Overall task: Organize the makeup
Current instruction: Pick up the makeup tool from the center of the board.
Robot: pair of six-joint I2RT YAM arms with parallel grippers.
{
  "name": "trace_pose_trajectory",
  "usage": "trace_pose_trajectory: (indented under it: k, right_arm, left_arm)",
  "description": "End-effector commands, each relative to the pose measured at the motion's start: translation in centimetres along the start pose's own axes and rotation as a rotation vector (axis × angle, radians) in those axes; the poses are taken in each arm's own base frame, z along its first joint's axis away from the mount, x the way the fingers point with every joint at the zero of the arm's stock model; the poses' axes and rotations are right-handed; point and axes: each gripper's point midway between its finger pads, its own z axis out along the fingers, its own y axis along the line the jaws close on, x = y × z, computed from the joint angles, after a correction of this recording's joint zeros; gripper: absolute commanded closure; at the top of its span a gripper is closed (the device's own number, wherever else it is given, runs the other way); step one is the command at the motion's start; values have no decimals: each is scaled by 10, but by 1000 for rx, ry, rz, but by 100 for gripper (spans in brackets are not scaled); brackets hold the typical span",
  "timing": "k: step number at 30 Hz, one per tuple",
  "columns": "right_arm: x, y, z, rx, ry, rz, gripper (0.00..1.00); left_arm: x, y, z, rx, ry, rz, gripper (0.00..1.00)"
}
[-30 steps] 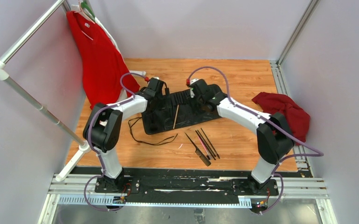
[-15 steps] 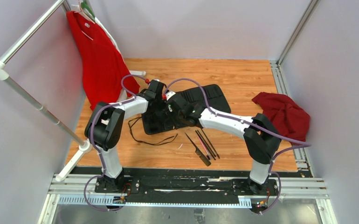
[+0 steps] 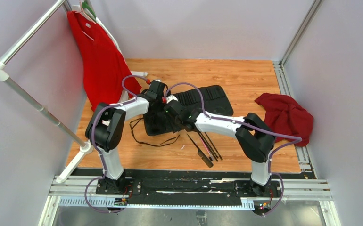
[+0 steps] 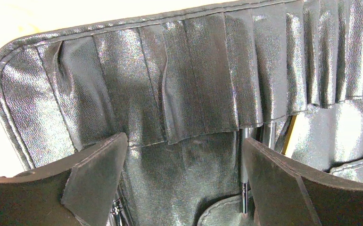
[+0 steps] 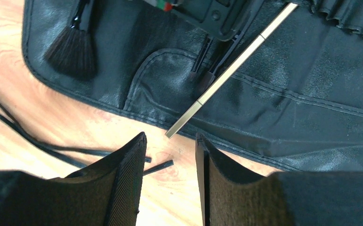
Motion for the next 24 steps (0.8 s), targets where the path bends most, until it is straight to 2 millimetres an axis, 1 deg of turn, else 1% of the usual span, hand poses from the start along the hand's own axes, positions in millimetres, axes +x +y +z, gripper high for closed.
trace_pose_trajectory:
  k: [1, 8, 15, 19, 24]
  right_arm:
    - [5, 1, 12, 78, -42, 53, 57]
    - [12, -11, 23, 163, -56, 84, 56]
    - [19, -15, 29, 202, -37, 94, 58]
    - [19, -20, 29, 221, -34, 95, 58]
    - [20, -31, 25, 245, -26, 104, 59]
  left_arm:
    - [6, 7, 7, -9, 11, -6, 2]
    - [6, 8, 8, -8, 13, -7, 2]
    - [7, 8, 8, -8, 16, -8, 2]
    - [7, 8, 8, -8, 15, -8, 2]
    - [8, 9, 9, -9, 16, -10, 2]
